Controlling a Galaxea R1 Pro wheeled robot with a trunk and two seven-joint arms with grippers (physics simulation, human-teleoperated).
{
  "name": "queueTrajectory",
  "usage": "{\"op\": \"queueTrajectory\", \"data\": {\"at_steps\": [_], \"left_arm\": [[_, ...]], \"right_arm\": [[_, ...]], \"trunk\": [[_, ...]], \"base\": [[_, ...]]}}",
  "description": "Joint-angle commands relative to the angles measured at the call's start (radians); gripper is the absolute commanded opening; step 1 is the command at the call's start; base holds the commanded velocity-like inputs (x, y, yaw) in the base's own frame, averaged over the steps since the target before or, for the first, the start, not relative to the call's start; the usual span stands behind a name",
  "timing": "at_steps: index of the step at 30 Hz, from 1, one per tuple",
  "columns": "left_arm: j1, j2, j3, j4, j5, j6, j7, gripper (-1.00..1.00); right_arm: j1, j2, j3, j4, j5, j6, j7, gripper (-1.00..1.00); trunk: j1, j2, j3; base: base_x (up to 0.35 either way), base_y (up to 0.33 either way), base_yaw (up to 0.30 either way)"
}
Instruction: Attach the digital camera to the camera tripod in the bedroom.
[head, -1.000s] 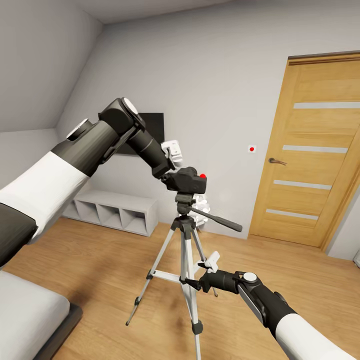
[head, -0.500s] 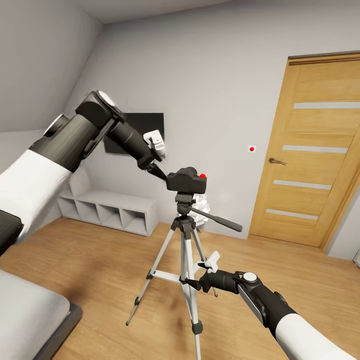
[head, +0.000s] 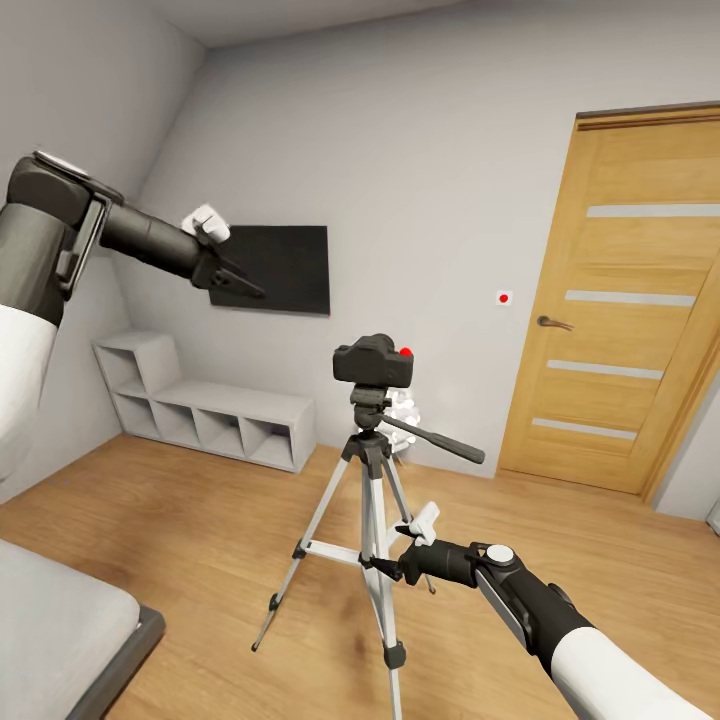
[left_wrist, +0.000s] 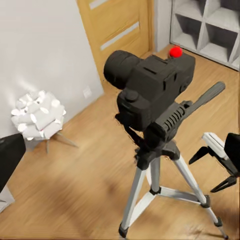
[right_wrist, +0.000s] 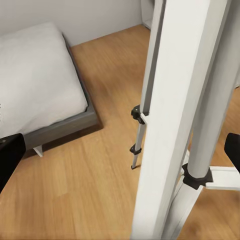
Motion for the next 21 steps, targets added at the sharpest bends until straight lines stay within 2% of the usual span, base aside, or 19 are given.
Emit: {"op": "queueTrajectory", "data": {"at_steps": [1,4,6,7,9,11,12,14,16,18,21], "left_arm": [[-0.001,0.005,0.002,0.016,-0.009,0.01,-0.009,1.0],[-0.001,0.028,0.01,0.163,-0.009,0.003,-0.009,1.0],[-0.001,0.033,0.012,0.224,-0.009,-0.005,-0.009,1.0],[-0.001,0.035,0.013,0.288,-0.009,-0.023,0.005,1.0],[-0.001,0.037,0.014,0.353,-0.009,-0.056,0.044,1.0],[-0.001,0.038,0.015,0.417,-0.009,-0.101,0.089,1.0],[-0.001,0.038,0.016,0.478,-0.008,-0.154,0.138,1.0],[-0.001,0.037,0.017,0.539,-0.008,-0.204,0.187,1.0],[0.0,0.036,0.019,0.698,-0.006,-0.289,0.303,1.0],[0.0,0.035,0.026,0.781,0.001,-0.333,0.361,1.0],[0.004,0.03,0.039,0.833,0.02,-0.397,0.409,1.0]], "right_arm": [[-0.001,-0.001,0.006,0.0,-0.009,0.0,0.0,1.0],[-0.001,-0.001,0.006,0.0,-0.009,0.0,0.012,1.0],[-0.001,-0.003,0.005,0.0,-0.01,0.0,0.019,1.0],[-0.001,-0.005,0.002,-0.001,-0.01,0.0,0.027,1.0],[-0.001,-0.006,-0.002,-0.001,-0.009,0.0,0.035,1.0],[-0.001,-0.007,-0.007,-0.001,-0.009,0.0,0.041,1.0],[-0.001,-0.008,-0.012,-0.001,-0.009,0.0,0.045,1.0],[-0.001,-0.011,-0.02,-0.002,-0.008,0.0,0.047,1.0],[-0.001,-0.017,-0.038,-0.002,-0.008,0.0,0.05,1.0],[-0.001,-0.018,-0.043,-0.002,-0.008,0.0,0.051,1.0],[-0.001,-0.019,-0.045,-0.002,-0.008,0.0,0.051,1.0]], "trunk": [[0.0,-0.001,0.0],[0.0,-0.001,0.0],[0.0,-0.001,0.0],[0.0,-0.001,0.0],[0.0,-0.001,0.0],[0.0,-0.001,0.0],[0.0,-0.001,0.0],[0.0,-0.001,0.0],[0.0,-0.001,0.0],[0.0,-0.001,0.0],[0.0,-0.001,0.0]], "base": [[0.0,0.0,0.0],[0.0,0.0,0.0],[0.0,0.0,0.0],[0.0,0.0,0.0],[0.0,0.0,0.0],[0.0,0.0,0.0],[0.0,0.0,0.0],[0.0,0.0,0.0],[0.0,0.0,0.0],[0.0,0.0,0.0],[0.0,0.0,0.0]]}}
